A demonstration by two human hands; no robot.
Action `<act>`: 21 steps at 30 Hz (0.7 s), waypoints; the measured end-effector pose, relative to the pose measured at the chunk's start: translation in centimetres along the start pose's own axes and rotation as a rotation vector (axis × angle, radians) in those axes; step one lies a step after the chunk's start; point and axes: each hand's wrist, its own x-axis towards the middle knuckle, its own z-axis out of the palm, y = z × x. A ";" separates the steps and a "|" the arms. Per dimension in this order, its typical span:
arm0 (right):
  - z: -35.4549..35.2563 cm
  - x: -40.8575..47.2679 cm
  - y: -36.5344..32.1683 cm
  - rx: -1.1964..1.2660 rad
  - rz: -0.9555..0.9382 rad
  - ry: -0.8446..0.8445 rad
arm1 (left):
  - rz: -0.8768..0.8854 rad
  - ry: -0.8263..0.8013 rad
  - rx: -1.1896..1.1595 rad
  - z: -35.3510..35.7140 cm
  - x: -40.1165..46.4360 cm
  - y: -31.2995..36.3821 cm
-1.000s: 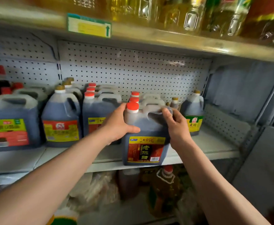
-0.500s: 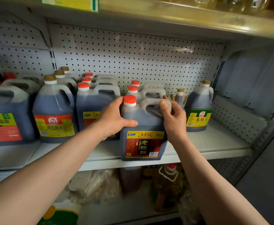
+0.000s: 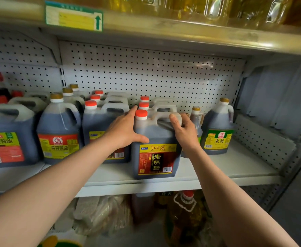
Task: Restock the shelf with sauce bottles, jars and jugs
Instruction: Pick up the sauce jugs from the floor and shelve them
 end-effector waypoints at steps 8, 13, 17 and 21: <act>0.5 0.5 -0.2 -0.059 0.024 0.039 | 0.037 -0.043 0.089 -0.5 2.0 -0.5; 0.7 0.6 -0.7 -0.060 0.037 0.072 | 0.048 -0.027 0.103 -0.4 2.9 -1.1; 0.9 0.3 -0.8 -0.045 0.023 0.083 | 0.054 -0.016 0.107 -0.2 2.8 -1.4; 0.3 -0.3 -0.8 -0.067 -0.065 0.018 | 0.115 0.048 0.171 -0.2 1.2 -0.7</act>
